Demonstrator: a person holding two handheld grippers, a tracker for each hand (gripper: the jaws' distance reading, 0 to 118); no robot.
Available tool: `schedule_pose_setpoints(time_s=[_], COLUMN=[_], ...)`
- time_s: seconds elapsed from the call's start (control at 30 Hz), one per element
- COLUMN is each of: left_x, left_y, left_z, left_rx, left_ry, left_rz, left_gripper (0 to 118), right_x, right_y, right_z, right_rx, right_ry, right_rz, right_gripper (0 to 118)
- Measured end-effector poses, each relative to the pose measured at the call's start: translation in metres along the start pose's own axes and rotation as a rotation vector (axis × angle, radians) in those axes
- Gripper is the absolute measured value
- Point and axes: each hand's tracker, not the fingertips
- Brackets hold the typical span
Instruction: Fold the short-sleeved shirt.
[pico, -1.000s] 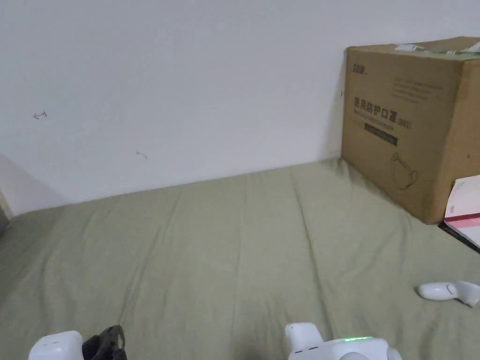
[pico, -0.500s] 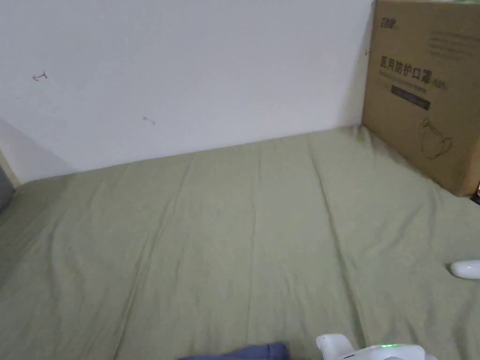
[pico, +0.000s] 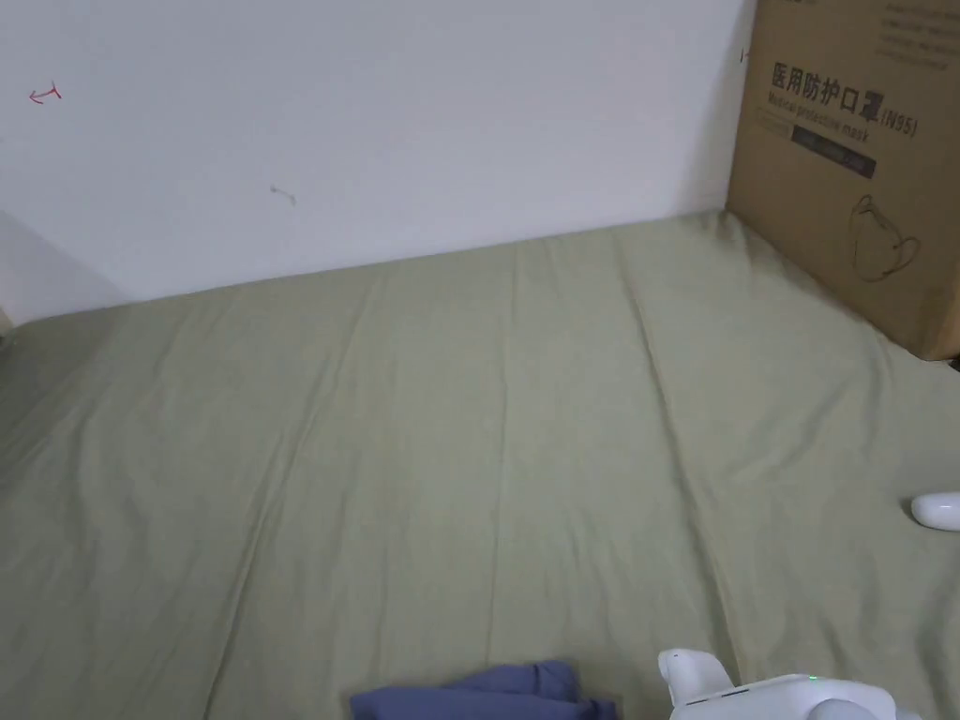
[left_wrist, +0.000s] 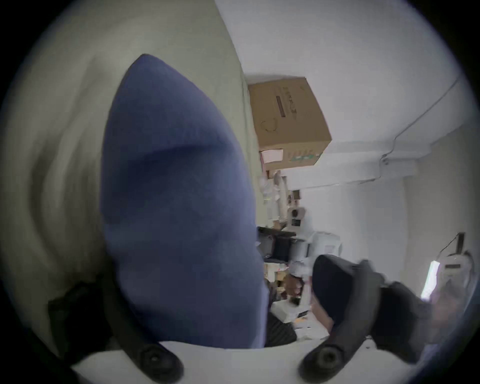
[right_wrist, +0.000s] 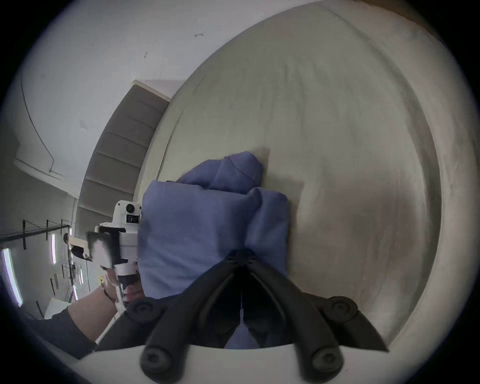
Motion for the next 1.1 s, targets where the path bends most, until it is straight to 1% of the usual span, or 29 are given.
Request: schedule_pose_setpoints(time_s=[0.03,0.07,0.1,0.13,0.17,0.23,0.27,0.33,0.4,0.47,0.57,0.6,0.67,0.73,0.8,0.9,0.93,0.97,1.0,1.03,1.07,1.1], left_x=[0.001,0.002,-0.002,-0.007,0.005,0.028,0.038,0.055,0.073,0.088,0.097,0.095,0.094,0.087,0.083,0.072,0.068,0.064,0.063,0.061,0.059,0.058], left_y=[0.001,0.001,0.001,-0.001,0.000,-0.002,-0.005,-0.002,-0.002,0.009,0.018,0.030,0.035,0.046,0.047,0.052,0.052,0.051,0.048,0.045,0.043,0.040], left_z=[0.003,0.005,0.004,0.006,0.006,0.003,0.005,0.017,0.040,0.077,0.146,0.169,0.216,0.257,0.288,0.317,0.324,0.330,0.330,0.337,0.343,0.348], left_rx=[-0.009,-0.013,-0.024,-0.026,0.005,-0.020,-0.011,0.009,0.045,0.074,0.109,0.118,0.122,0.122,0.109,0.076,0.066,0.060,0.064,0.078,0.091,0.103], left_ry=[0.057,0.183,0.324,0.315,0.180,0.302,0.300,0.276,0.297,0.383,0.525,0.582,0.713,0.810,0.943,1.207,1.303,1.388,1.453,1.497,1.526,1.555], left_rz=[-0.024,-0.039,-0.042,0.011,0.074,-0.070,-0.113,-0.128,-0.184,-0.247,-0.281,-0.290,-0.278,-0.232,-0.235,-0.261,-0.266,-0.265,-0.270,-0.267,-0.258,-0.260], left_gripper=[64,32,28,29,29,29,29,29,29,29,29,29,29,29,30,30,33,41,56,82,104,115], right_x=[0.002,0.003,0.003,0.001,-0.003,-0.012,-0.016,-0.022,-0.029,-0.039,-0.056,-0.061,-0.070,-0.077,-0.082,-0.088,-0.089,-0.090,-0.091,-0.091,-0.092,-0.092], right_y=[0.000,0.000,0.001,0.000,-0.001,-0.001,-0.002,-0.002,-0.001,0.003,0.010,0.011,0.014,0.014,0.015,0.013,0.012,0.012,0.012,0.012,0.011,0.011], right_z=[0.001,0.002,0.003,0.005,0.007,0.014,0.019,0.033,0.046,0.059,0.072,0.075,0.077,0.076,0.072,0.066,0.064,0.061,0.059,0.057,0.056,0.056], right_rx=[0.002,0.002,0.007,0.013,0.024,0.053,0.064,0.090,0.121,0.140,0.160,0.166,0.173,0.172,0.160,0.146,0.143,0.139,0.133,0.128,0.126,0.125], right_ry=[0.010,0.018,0.017,0.020,0.012,-0.043,-0.051,-0.025,-0.002,-0.005,-0.034,-0.044,-0.051,-0.049,-0.044,-0.049,-0.049,-0.051,-0.055,-0.061,-0.067,-0.069], right_rz=[-0.015,-0.029,-0.033,-0.032,-0.024,0.027,0.037,0.028,0.013,0.020,0.070,0.085,0.109,0.119,0.123,0.125,0.126,0.126,0.125,0.124,0.123,0.122], right_gripper=[0,0,0,0,0,0,0,0,0,0,0,0,0,0,0,0,0,0,0,0,0,0])
